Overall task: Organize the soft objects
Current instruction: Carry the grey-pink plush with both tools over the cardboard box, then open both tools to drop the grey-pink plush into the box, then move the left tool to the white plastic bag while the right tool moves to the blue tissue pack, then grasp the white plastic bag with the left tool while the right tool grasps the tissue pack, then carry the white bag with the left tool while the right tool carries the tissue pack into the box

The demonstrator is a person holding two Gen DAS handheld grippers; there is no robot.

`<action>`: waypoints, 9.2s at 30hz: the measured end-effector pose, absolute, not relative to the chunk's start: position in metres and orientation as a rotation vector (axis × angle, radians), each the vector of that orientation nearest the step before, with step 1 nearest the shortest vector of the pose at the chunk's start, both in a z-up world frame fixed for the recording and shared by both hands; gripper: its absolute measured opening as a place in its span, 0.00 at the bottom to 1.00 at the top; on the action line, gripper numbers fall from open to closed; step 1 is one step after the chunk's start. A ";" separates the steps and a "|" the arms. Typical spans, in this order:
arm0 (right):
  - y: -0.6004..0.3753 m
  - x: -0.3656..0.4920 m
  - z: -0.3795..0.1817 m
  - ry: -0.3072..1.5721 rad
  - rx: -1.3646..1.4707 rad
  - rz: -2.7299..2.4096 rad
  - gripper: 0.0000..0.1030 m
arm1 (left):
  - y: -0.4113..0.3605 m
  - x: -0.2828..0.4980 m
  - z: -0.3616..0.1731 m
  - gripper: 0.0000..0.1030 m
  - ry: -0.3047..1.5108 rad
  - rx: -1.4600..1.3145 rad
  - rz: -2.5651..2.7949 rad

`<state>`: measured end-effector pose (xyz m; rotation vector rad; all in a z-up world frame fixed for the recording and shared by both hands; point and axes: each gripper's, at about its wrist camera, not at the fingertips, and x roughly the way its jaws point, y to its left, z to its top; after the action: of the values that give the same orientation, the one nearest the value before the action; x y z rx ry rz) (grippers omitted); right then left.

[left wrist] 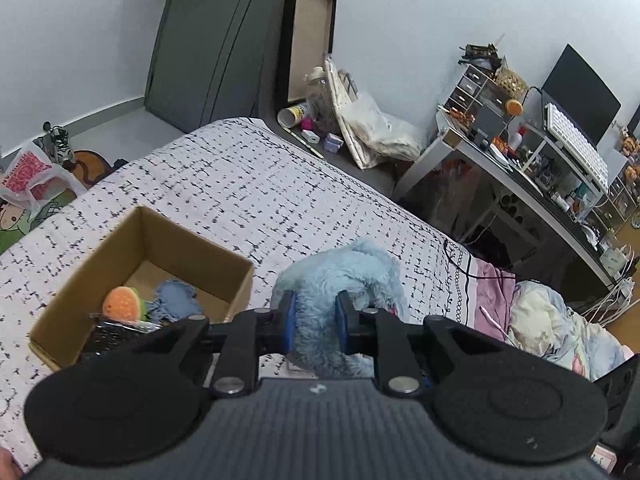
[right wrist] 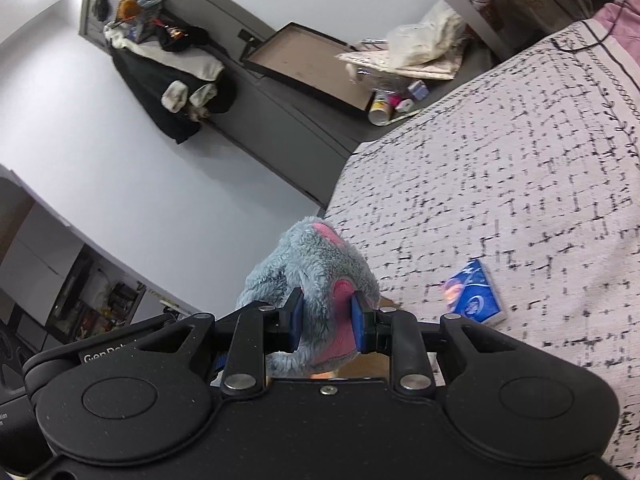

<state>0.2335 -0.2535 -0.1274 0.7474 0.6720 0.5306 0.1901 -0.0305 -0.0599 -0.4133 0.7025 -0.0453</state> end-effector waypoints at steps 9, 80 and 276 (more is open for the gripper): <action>-0.220 0.224 -0.124 0.645 0.698 0.581 0.24 | 0.005 0.176 -0.060 0.18 0.683 -0.444 -0.020; -0.189 0.230 -0.141 0.783 0.463 0.392 0.81 | 0.057 0.201 -0.112 0.82 0.873 -0.374 0.167; -0.231 0.272 -0.147 0.804 0.589 0.464 0.19 | 0.036 0.190 -0.101 0.24 0.758 -0.296 0.253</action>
<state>0.2719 -0.2307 -0.1467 0.5889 0.8040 0.4641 0.1901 0.0359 -0.1014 -0.2957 0.7578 0.2528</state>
